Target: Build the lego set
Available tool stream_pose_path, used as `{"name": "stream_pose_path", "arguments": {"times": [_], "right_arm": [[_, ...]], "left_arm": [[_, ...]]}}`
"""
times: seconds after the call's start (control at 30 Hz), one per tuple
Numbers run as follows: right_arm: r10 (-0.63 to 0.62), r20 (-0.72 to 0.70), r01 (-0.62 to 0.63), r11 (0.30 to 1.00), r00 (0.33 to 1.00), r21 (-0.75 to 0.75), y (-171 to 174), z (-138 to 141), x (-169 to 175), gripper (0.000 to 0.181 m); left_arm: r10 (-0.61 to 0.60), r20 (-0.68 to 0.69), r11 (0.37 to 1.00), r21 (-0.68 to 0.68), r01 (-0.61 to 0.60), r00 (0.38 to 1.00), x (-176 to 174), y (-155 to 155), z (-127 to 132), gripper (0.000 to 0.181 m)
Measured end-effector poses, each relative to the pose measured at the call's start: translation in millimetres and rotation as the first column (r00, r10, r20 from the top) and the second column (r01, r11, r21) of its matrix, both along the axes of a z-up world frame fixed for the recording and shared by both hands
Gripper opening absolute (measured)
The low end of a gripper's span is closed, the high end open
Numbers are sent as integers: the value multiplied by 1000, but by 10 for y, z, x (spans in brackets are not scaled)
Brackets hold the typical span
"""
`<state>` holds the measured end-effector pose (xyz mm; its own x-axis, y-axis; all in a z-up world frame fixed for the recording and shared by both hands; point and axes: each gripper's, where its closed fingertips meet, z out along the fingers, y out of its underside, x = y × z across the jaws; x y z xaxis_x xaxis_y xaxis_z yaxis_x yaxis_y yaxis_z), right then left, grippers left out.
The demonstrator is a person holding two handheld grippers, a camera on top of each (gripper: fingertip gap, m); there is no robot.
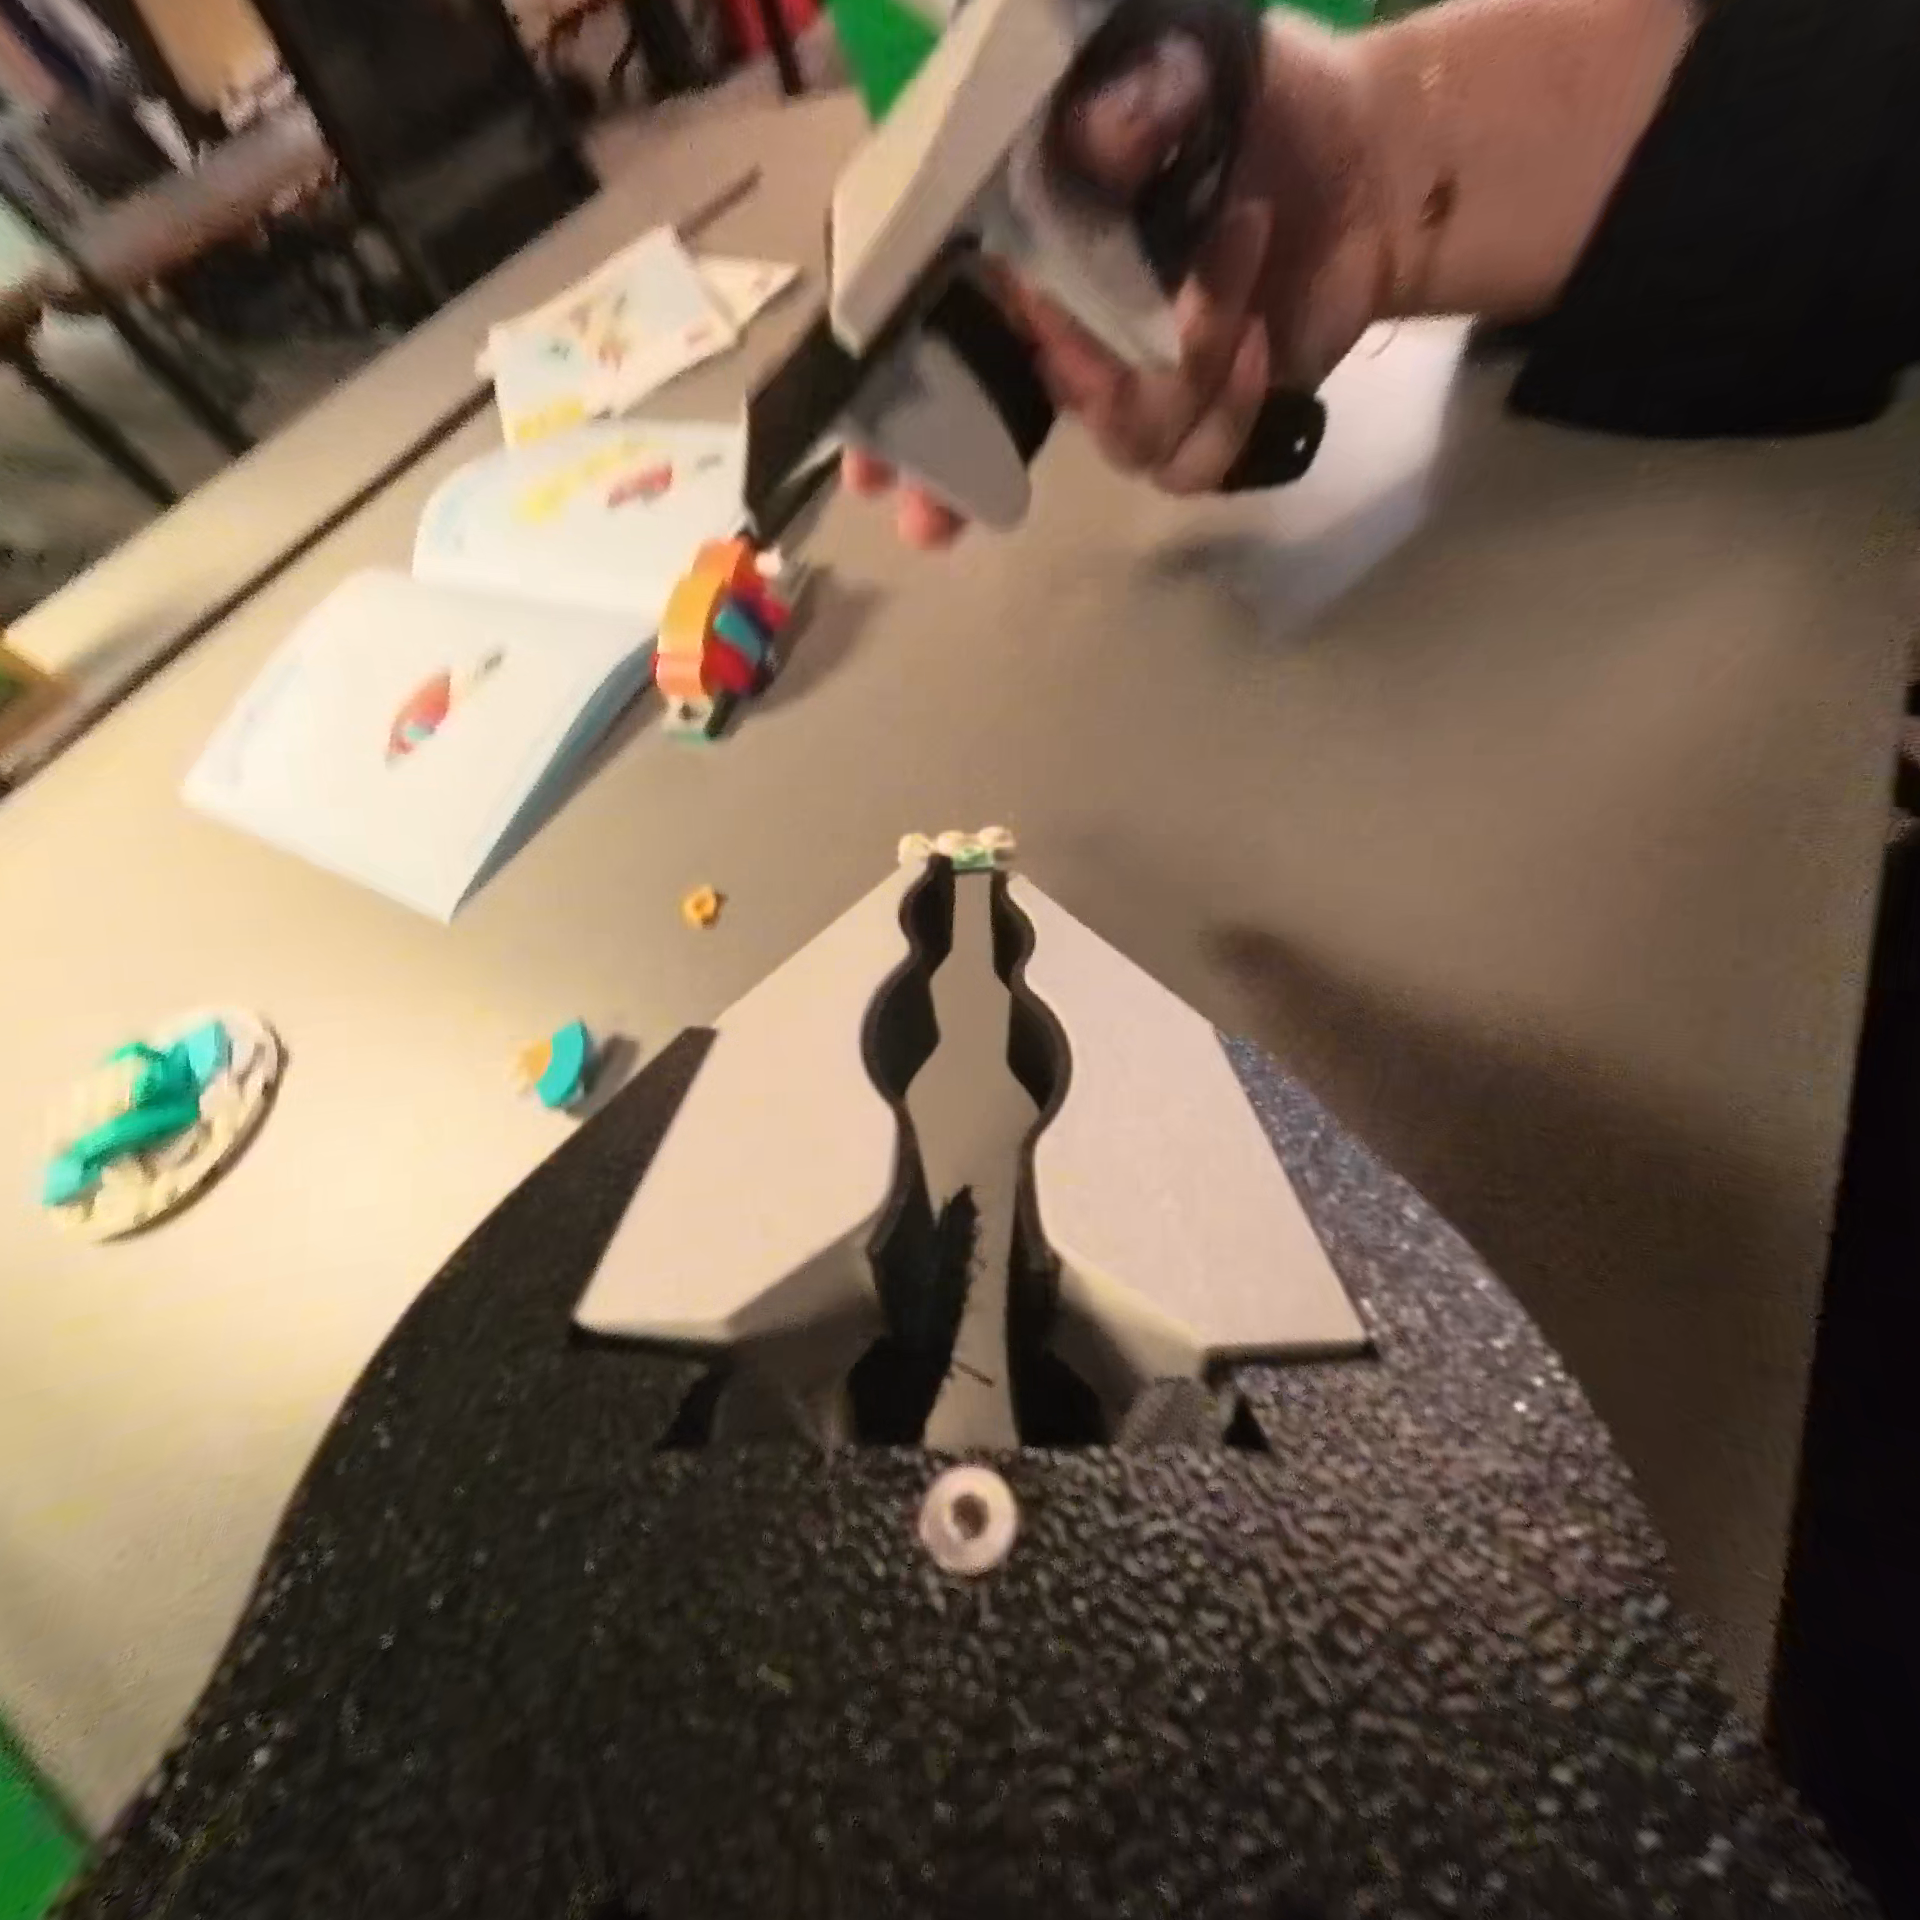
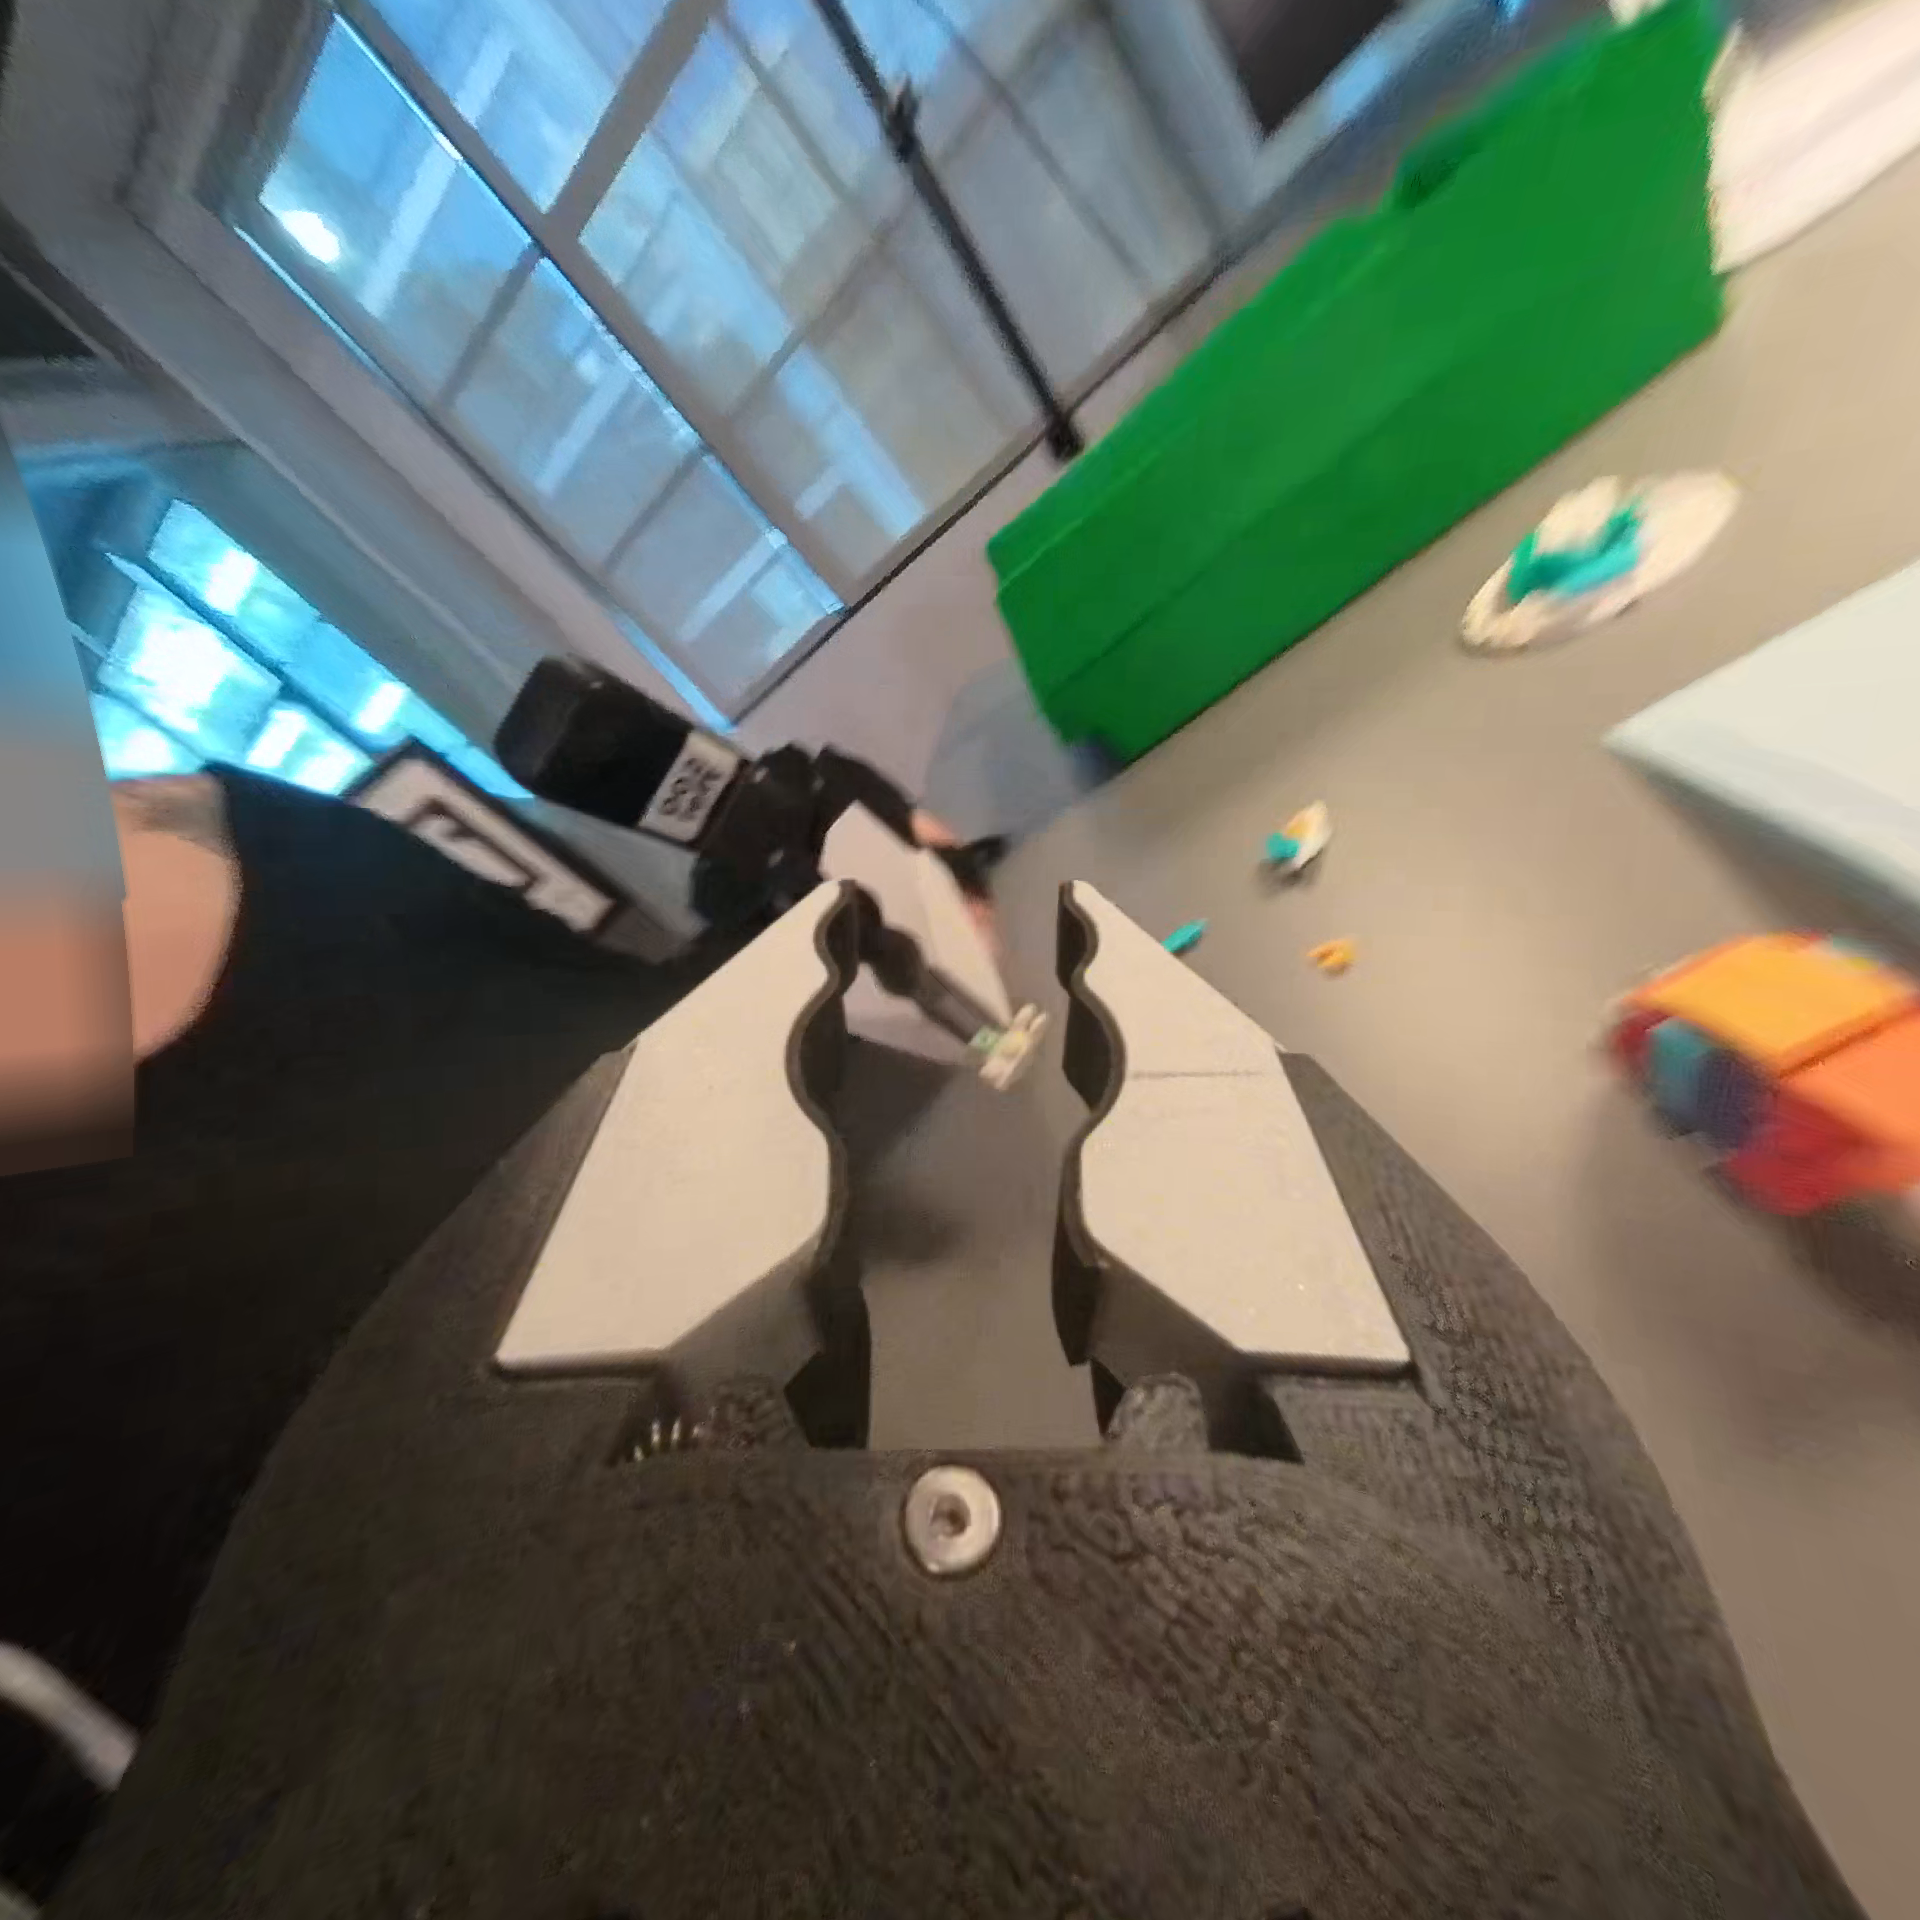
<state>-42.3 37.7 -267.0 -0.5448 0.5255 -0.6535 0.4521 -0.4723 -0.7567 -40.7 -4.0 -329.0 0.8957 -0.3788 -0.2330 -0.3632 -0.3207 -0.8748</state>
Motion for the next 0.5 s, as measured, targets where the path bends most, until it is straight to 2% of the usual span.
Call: {"name": "stream_pose_path", "arguments": {"times": [0.03,0.13,0.2,0.23,0.3,0.33,0.37,0.4,0.5], "right_arm": [[-64,-69,69,995,996,71,91,32,-22,37],[-245,-248,316,898,937,305,400,42,-81,33],[-345,-403,502,768,848,398,629,132,-82,32],[-402,-499,619,666,768,416,783,214,-59,30],[-510,-670,839,390,539,378,1175,407,72,26],[-545,-721,903,259,429,341,1362,488,171,24],[-564,-746,934,173,354,313,1501,541,258,24],[-578,-754,947,125,313,297,1605,569,320,24],[-619,-747,959,34,241,281,1860,569,440,25]], "left_arm": [[30,-1,999,-34,-30,1000,-20,-9,-48,5],[93,20,990,-105,-91,995,-56,-2,-128,5],[112,38,984,-147,-105,993,-68,9,-167,5],[121,47,981,-159,-113,991,-74,20,-177,5],[116,77,977,-190,-99,990,-46,36,-200,5],[119,85,974,-201,-99,989,-44,48,-213,5],[125,79,971,-213,-105,989,-52,61,-236,5],[126,66,968,-226,-108,990,-58,70,-262,5],[145,39,963,-236,-131,989,-76,108,-288,5]]}}
